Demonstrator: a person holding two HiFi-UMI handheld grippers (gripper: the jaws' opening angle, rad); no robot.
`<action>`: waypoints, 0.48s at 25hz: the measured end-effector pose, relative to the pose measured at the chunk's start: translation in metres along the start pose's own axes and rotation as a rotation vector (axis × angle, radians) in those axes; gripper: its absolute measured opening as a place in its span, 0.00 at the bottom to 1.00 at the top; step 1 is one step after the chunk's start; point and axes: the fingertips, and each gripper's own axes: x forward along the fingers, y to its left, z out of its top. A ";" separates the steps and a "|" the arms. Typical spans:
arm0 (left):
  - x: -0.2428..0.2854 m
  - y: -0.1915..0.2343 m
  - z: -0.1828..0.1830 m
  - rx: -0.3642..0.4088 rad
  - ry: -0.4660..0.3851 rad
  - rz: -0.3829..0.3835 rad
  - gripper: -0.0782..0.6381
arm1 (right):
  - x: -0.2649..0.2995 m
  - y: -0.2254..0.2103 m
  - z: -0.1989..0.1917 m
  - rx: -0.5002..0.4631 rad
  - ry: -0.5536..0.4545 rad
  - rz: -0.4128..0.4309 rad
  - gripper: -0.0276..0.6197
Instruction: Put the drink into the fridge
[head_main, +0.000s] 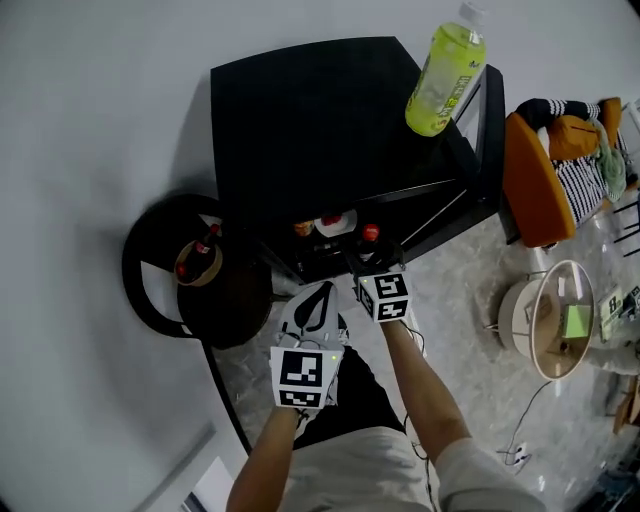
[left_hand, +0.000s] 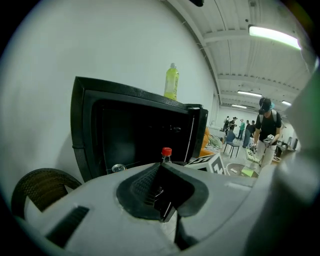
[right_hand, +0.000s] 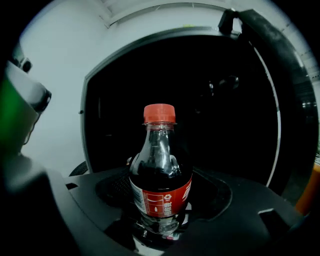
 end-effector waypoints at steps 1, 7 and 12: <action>0.006 0.003 0.001 -0.001 0.003 0.000 0.12 | 0.013 -0.004 -0.003 0.001 0.005 0.002 0.52; 0.037 0.019 -0.006 0.003 0.038 0.009 0.12 | 0.079 -0.022 -0.024 -0.010 0.044 0.019 0.52; 0.056 0.030 -0.004 0.003 0.047 0.006 0.12 | 0.112 -0.032 -0.039 -0.003 0.065 0.019 0.52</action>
